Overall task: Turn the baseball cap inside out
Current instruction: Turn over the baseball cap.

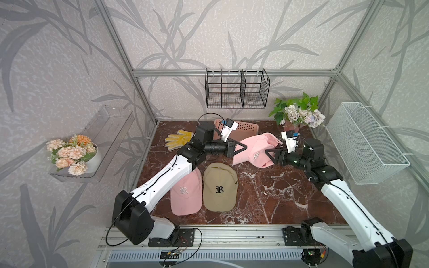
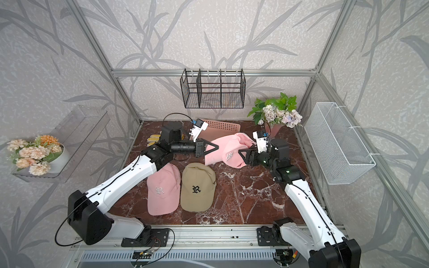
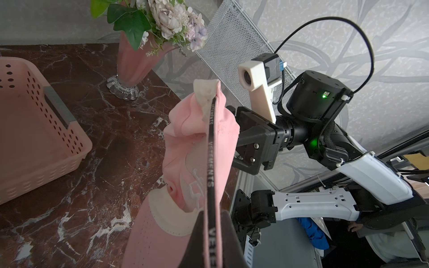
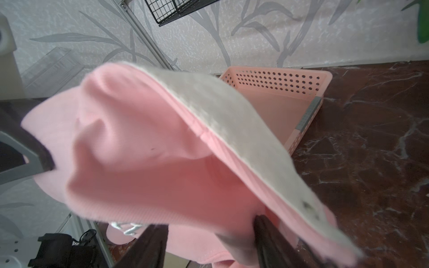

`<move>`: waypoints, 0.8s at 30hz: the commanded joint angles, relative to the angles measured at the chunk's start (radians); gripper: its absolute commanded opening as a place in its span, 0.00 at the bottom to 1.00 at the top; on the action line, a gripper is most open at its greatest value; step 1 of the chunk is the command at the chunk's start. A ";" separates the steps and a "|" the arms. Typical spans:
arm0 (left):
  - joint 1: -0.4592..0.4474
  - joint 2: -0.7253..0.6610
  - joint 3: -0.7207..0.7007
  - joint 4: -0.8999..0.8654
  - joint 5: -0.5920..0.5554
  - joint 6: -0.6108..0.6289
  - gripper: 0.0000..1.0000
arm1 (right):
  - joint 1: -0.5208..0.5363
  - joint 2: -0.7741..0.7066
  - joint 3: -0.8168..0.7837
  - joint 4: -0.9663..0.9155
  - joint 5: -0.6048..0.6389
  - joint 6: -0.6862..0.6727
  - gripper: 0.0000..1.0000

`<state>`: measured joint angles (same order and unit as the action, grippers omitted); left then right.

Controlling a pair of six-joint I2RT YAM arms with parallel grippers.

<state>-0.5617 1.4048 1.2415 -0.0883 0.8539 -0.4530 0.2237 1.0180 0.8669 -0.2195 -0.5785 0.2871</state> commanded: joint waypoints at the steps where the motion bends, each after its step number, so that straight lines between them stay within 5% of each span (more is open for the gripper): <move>1: 0.002 0.009 0.020 0.109 0.008 -0.039 0.00 | 0.002 0.020 0.010 0.028 -0.184 -0.001 0.53; 6: 0.005 0.033 0.024 0.128 -0.017 -0.055 0.00 | 0.002 0.015 0.013 0.012 -0.230 -0.013 0.32; 13: 0.013 0.038 0.030 0.091 -0.053 -0.031 0.00 | -0.004 -0.031 0.007 0.011 -0.143 -0.018 0.00; 24: 0.093 0.026 0.021 -0.064 -0.302 0.042 0.00 | -0.139 -0.128 -0.050 0.066 -0.112 0.087 0.00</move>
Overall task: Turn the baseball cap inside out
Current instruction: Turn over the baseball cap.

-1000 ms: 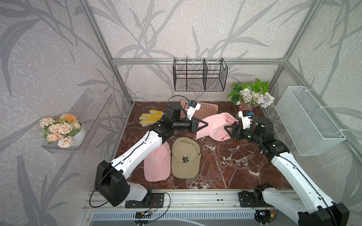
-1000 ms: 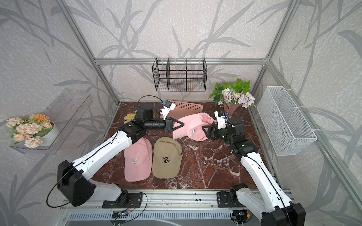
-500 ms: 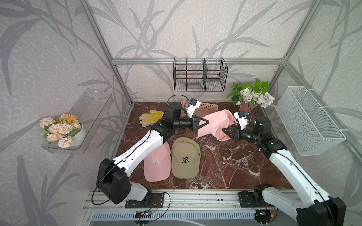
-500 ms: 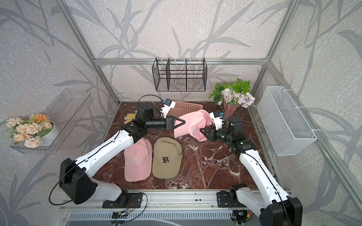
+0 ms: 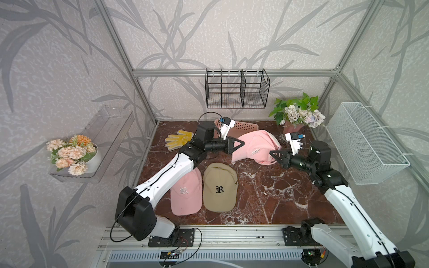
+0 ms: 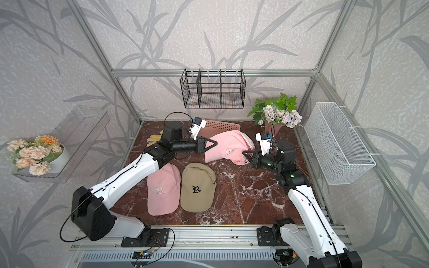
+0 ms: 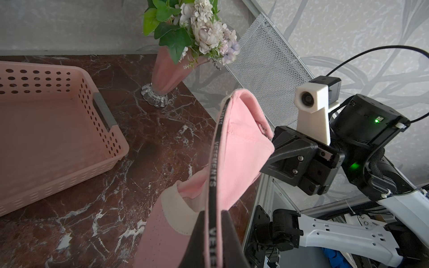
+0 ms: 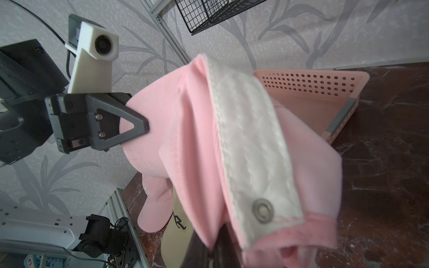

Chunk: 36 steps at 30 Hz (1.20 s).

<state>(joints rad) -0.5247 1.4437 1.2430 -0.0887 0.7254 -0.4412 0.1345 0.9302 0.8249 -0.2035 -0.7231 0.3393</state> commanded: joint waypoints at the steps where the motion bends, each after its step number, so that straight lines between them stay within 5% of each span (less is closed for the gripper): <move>1: 0.059 -0.013 0.014 -0.056 -0.153 0.029 0.00 | -0.057 -0.042 -0.013 0.038 0.060 0.039 0.00; 7: 0.058 -0.011 -0.012 0.046 0.018 -0.033 0.00 | -0.060 -0.030 -0.004 -0.038 0.147 -0.004 0.01; 11: 0.053 -0.038 -0.071 0.203 0.037 -0.181 0.00 | -0.031 -0.044 -0.014 0.007 0.111 -0.036 0.47; 16: 0.036 -0.083 -0.195 0.490 -0.051 -0.510 0.00 | 0.137 -0.116 -0.055 0.071 0.311 -0.200 0.68; 25: -0.077 -0.162 -0.305 0.614 -0.382 -0.924 0.00 | 0.428 -0.099 -0.152 0.250 0.552 -0.528 0.75; 36: -0.148 -0.214 -0.348 0.576 -0.526 -1.121 0.00 | 0.610 -0.035 -0.312 0.650 0.853 -0.796 0.78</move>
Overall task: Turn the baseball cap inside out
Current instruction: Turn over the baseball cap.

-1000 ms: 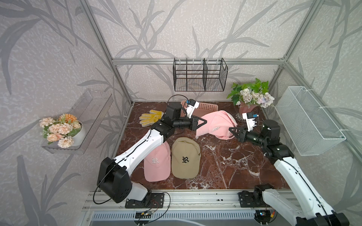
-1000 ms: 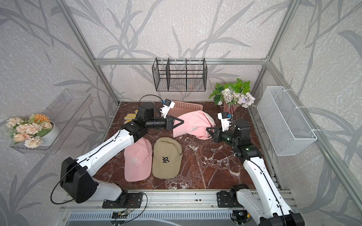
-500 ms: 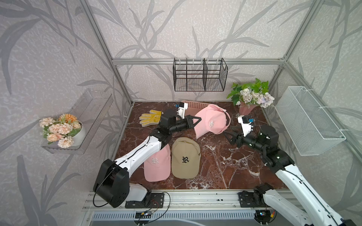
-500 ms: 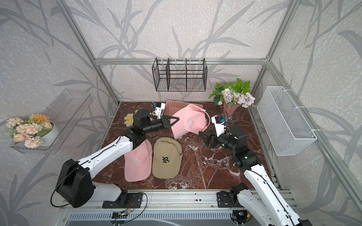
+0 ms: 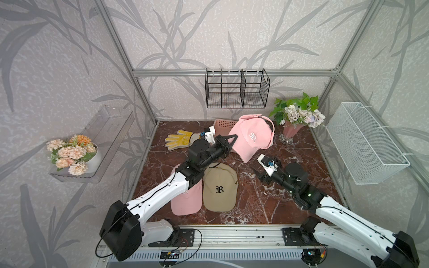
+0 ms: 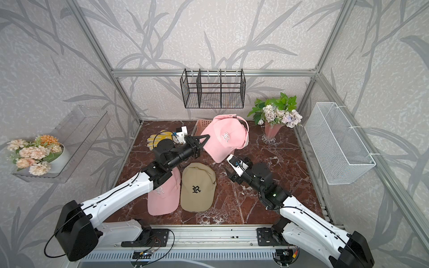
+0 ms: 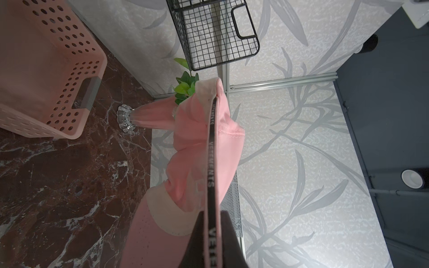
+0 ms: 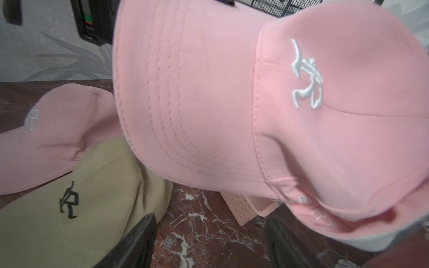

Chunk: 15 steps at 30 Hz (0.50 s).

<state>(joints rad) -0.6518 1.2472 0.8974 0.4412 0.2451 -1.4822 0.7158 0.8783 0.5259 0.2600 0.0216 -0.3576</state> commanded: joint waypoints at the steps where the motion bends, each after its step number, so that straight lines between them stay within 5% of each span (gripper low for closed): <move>1: -0.027 -0.016 -0.004 0.054 -0.049 -0.087 0.00 | 0.042 0.033 -0.012 0.208 0.123 -0.124 0.79; 15: -0.068 -0.017 -0.034 0.058 -0.078 -0.193 0.00 | 0.110 0.188 -0.017 0.532 0.323 -0.283 0.73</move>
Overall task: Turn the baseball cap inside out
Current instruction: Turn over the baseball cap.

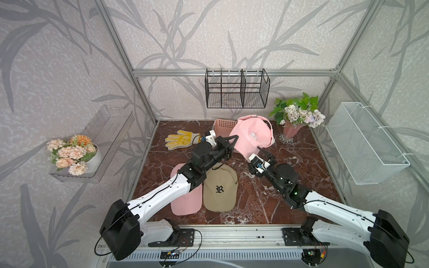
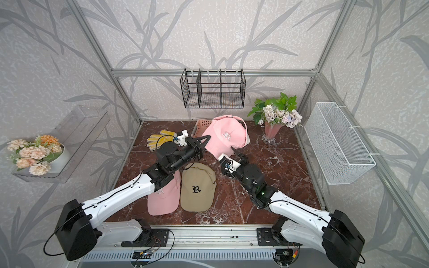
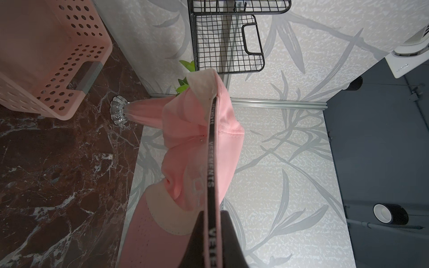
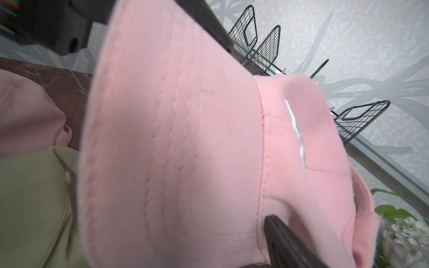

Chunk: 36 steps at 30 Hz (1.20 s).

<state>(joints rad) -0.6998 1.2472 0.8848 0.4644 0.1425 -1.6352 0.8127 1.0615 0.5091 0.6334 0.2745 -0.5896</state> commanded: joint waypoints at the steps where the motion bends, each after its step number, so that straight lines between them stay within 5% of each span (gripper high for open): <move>1: -0.021 -0.015 -0.025 0.039 0.027 -0.044 0.00 | 0.020 0.007 0.001 0.171 0.078 -0.066 0.69; 7: -0.030 0.006 -0.044 0.043 0.031 -0.059 0.02 | 0.063 0.006 -0.004 0.228 0.107 -0.139 0.38; 13: -0.037 0.022 -0.047 0.055 0.027 -0.027 0.44 | 0.088 -0.032 0.008 0.159 0.152 -0.158 0.02; 19: -0.038 0.009 -0.022 -0.031 -0.021 0.108 0.77 | 0.088 -0.085 0.044 -0.009 0.235 -0.109 0.00; 25: -0.040 -0.019 0.010 -0.089 -0.063 0.343 0.98 | 0.088 -0.092 0.085 -0.068 0.378 -0.067 0.00; 31: -0.043 -0.086 0.058 -0.224 -0.175 0.644 1.00 | 0.066 -0.089 0.190 -0.282 0.422 0.053 0.00; 36: -0.055 -0.096 0.186 -0.353 -0.201 1.025 0.99 | -0.022 -0.130 0.273 -0.548 0.226 0.280 0.00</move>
<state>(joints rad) -0.7456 1.1641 0.9813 0.2058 -0.0189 -0.9203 0.8268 0.9787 0.7258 0.2451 0.5949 -0.4797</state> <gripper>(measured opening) 0.995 0.087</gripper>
